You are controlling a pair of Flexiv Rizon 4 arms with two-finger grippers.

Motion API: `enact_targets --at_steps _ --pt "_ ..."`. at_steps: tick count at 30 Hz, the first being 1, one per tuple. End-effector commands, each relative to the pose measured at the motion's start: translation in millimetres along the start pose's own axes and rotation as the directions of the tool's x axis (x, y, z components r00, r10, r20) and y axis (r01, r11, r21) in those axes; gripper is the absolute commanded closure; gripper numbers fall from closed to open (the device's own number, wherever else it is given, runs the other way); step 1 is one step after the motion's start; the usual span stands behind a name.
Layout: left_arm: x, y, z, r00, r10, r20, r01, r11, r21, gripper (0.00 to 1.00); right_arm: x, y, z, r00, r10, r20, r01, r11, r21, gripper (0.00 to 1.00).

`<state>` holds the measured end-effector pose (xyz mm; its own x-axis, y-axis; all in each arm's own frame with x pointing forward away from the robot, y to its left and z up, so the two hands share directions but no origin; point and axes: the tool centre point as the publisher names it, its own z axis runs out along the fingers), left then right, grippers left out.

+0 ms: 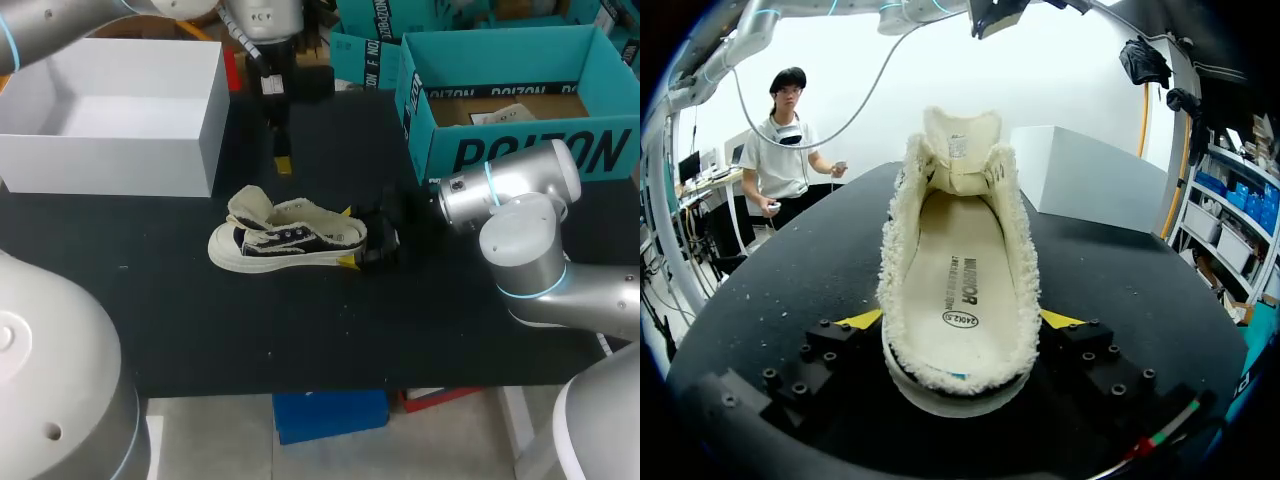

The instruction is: Take the shoe out of the shoebox, open the shoe tongue, remove and reinsert the insole, then place the shoe into the shoebox

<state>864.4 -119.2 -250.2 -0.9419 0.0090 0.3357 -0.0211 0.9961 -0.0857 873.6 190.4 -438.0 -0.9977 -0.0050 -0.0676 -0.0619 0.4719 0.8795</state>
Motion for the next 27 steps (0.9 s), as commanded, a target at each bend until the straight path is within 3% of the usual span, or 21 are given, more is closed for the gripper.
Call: enact_targets --at_steps 1,10,27 --pt "-2.8 5.3 11.3 1.0 0.001 0.002 -0.001 1.0 0.03 1.0 -0.9 -2.0 1.0 1.0 0.002 0.0 -0.002 1.0 0.001 1.0" --pt "-4.6 2.9 27.7 0.999 -0.034 0.02 0.033 0.999 0.013 1.0 -0.9 -2.0 1.0 1.0 0.002 0.0 -0.002 1.0 0.001 1.0" --pt "-4.6 2.9 27.7 0.999 -0.034 0.02 0.033 0.999 0.013 1.0 -0.9 -2.0 1.0 1.0 0.002 0.0 -0.002 1.0 0.001 1.0"
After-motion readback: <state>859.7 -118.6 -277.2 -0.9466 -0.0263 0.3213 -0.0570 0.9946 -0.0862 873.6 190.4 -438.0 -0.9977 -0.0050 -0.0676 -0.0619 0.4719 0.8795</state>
